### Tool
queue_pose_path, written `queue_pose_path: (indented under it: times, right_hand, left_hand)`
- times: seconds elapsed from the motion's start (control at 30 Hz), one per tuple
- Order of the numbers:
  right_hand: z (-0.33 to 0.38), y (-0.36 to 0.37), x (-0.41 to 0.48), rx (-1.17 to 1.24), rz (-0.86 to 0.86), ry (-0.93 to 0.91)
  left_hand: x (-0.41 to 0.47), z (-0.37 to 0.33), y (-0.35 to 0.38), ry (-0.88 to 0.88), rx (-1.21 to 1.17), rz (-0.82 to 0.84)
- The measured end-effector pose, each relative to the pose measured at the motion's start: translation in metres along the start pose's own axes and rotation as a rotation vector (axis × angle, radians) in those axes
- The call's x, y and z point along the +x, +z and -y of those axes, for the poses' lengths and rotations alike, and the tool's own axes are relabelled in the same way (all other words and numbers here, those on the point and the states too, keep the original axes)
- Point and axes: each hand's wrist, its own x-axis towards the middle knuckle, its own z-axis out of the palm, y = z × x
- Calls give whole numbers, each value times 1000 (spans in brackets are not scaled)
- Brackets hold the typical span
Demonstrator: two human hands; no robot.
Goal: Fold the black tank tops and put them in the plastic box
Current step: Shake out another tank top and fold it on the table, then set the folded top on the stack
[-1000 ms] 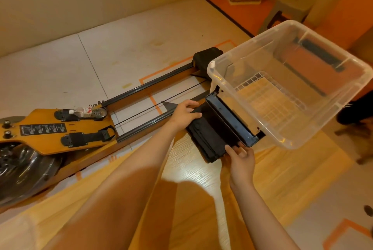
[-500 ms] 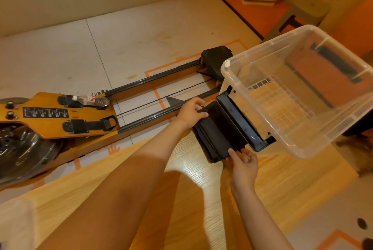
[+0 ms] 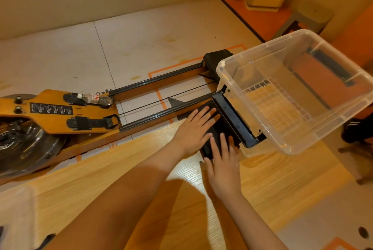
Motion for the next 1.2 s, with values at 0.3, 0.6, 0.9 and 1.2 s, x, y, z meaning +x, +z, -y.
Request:
queue_pose_path:
  times: [0.3,0.6,0.9,1.2]
  right_hand:
    - [-8,2,1,-49,123,-100]
    - [19,2,-39,-44,127,-383]
    - [124,30,-84,-38,283,-700]
    - [273,72,-153,112,433,-895]
  left_hand:
    - [6,-13,-12,-136,53,155]
    - [-124,-36,-32,-616,-26,-14]
    - [-310,-50,-31,-933,-63,-124]
    - [-486,-20,-37,-1272,57,-351]
